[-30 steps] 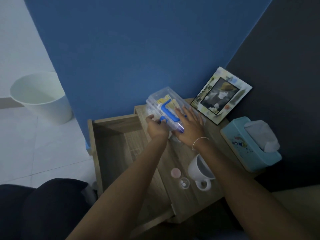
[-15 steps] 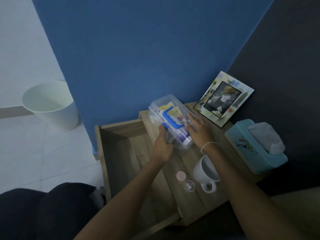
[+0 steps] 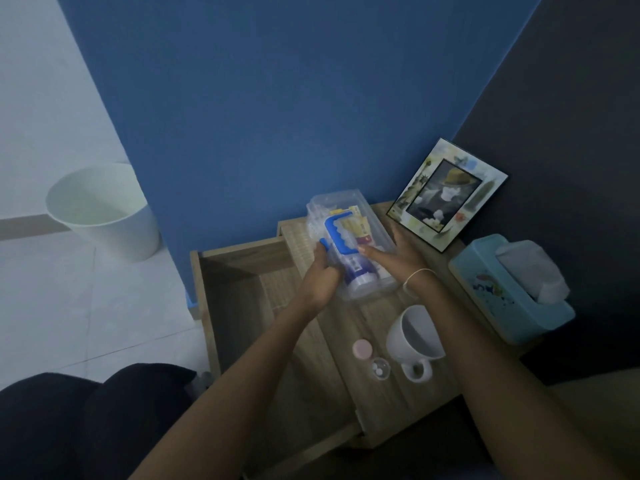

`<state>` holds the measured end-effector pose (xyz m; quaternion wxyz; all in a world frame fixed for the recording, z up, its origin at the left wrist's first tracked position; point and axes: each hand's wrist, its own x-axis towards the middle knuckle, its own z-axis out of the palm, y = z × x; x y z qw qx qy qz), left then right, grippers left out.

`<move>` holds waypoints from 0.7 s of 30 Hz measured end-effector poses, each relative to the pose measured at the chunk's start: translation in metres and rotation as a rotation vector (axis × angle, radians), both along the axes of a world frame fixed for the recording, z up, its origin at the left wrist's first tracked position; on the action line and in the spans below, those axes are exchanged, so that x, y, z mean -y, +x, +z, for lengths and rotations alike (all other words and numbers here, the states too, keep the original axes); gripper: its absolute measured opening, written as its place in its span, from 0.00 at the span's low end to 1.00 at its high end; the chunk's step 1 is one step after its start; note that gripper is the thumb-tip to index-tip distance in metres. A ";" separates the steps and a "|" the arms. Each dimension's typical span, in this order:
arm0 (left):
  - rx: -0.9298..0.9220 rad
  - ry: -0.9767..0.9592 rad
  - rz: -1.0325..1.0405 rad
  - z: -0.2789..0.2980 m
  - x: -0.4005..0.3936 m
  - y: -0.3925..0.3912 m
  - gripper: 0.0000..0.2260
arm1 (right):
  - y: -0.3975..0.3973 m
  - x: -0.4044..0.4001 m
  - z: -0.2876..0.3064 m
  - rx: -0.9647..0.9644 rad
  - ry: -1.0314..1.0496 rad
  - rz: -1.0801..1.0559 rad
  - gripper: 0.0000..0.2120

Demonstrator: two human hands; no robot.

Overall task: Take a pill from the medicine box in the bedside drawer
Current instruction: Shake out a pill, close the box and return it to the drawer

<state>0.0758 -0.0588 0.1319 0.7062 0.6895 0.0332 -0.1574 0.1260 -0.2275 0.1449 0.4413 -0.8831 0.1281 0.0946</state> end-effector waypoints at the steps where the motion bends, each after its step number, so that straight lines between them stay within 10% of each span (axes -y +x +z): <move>1: 0.002 -0.028 0.002 0.002 0.001 0.000 0.31 | 0.002 -0.001 0.001 -0.035 0.018 0.000 0.50; 4: 0.005 -0.053 0.016 0.008 0.004 -0.003 0.31 | -0.001 -0.006 0.004 -0.064 0.046 -0.004 0.36; 21: 0.294 0.573 0.003 0.015 -0.032 0.084 0.26 | -0.066 -0.062 -0.012 0.091 -0.277 -0.218 0.54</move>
